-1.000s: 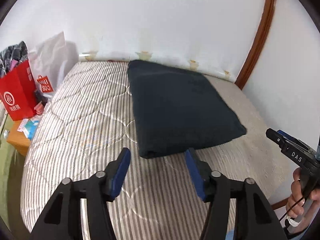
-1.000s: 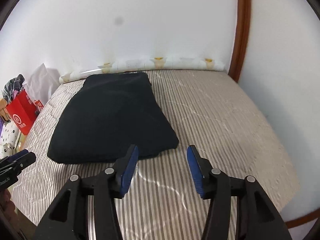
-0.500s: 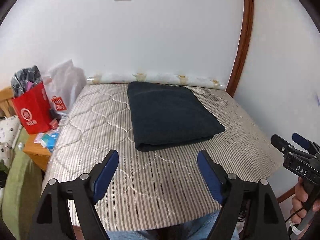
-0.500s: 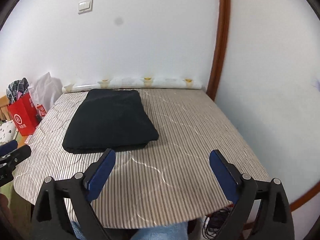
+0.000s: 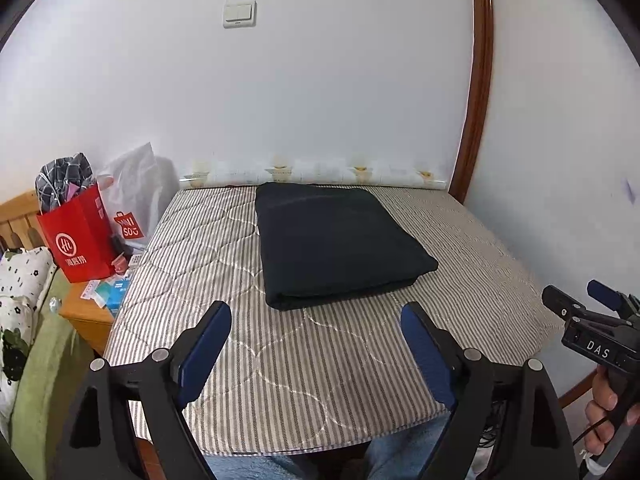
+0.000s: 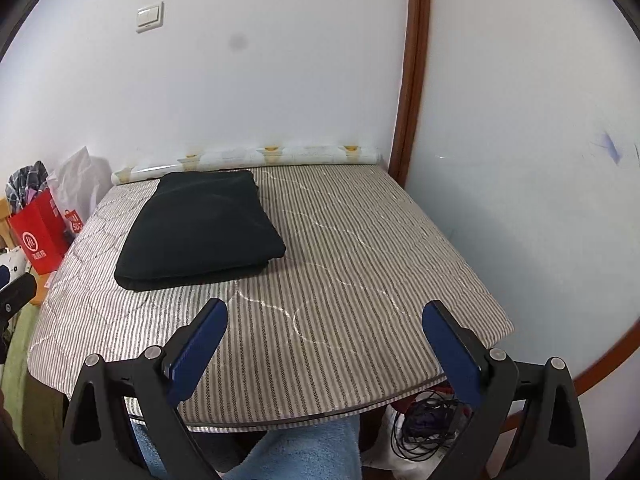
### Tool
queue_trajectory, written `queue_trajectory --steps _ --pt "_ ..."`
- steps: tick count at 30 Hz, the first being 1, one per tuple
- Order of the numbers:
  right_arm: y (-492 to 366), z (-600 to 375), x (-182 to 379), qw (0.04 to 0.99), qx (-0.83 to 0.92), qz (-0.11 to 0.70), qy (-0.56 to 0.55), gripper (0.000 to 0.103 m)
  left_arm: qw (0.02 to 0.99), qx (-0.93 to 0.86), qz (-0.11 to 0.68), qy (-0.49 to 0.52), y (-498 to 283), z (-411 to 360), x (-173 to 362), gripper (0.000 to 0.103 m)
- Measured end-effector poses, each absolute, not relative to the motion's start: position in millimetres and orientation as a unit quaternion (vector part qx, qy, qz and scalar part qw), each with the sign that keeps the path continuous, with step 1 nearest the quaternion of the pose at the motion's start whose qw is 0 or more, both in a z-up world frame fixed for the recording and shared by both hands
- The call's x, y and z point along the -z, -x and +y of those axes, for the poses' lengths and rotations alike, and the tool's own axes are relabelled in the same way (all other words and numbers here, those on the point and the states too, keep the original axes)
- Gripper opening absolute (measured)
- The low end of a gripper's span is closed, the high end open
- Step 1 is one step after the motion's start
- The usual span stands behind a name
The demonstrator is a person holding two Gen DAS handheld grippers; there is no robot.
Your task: Fold small clothes
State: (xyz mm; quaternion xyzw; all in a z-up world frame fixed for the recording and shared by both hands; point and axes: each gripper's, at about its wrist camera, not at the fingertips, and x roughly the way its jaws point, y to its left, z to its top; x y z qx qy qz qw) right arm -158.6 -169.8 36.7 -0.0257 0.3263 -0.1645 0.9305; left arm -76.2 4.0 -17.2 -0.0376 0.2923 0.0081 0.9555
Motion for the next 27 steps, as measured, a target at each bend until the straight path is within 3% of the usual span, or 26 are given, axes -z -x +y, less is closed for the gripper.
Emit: queue_trajectory --steps 27 --pt "162 -159 -39 0.93 0.176 0.319 0.046 0.097 0.954 -0.009 0.296 0.049 80 9 22 0.087"
